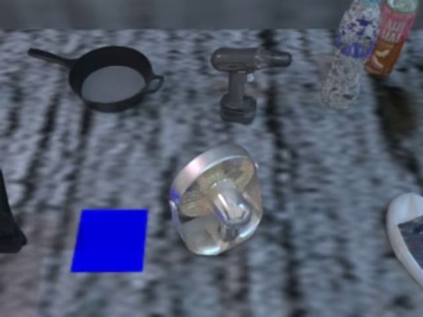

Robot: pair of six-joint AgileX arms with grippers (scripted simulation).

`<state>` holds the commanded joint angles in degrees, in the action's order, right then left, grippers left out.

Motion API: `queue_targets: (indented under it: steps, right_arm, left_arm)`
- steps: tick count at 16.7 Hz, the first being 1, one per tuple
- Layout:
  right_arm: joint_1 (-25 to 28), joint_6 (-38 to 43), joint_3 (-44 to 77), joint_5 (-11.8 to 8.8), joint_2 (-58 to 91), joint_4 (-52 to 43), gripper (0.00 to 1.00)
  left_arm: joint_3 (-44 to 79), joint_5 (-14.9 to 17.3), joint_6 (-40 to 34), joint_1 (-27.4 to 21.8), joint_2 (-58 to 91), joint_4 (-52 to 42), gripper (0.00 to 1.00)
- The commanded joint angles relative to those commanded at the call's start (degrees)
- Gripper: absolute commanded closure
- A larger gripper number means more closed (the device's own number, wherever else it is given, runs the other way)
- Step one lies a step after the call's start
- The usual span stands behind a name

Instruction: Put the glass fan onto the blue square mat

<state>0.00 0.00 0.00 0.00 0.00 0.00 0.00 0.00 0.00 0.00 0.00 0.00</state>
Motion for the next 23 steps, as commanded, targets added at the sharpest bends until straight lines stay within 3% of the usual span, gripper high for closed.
queue_targets:
  steps: [4,9,14,23]
  right_arm:
    - [0.0,0.0,0.0,0.0,0.0,0.0,0.0]
    - [0.0,0.0,0.0,0.0,0.0,0.0,0.0]
    - [0.0,0.0,0.0,0.0,0.0,0.0,0.0]
    - [0.0,0.0,0.0,0.0,0.0,0.0,0.0]
  left_arm:
    - [1.3,0.3,0.5,-0.7,1.6,-1.6,0.0]
    - [13.0,1.4,3.7,-5.9,14.3,-13.2,0.0]
    - [35.4,2.4,8.1,-13.8,36.0,-30.2,0.0]
    - [86.0,2.5,15.6,-29.3,83.4,-62.3,0.0]
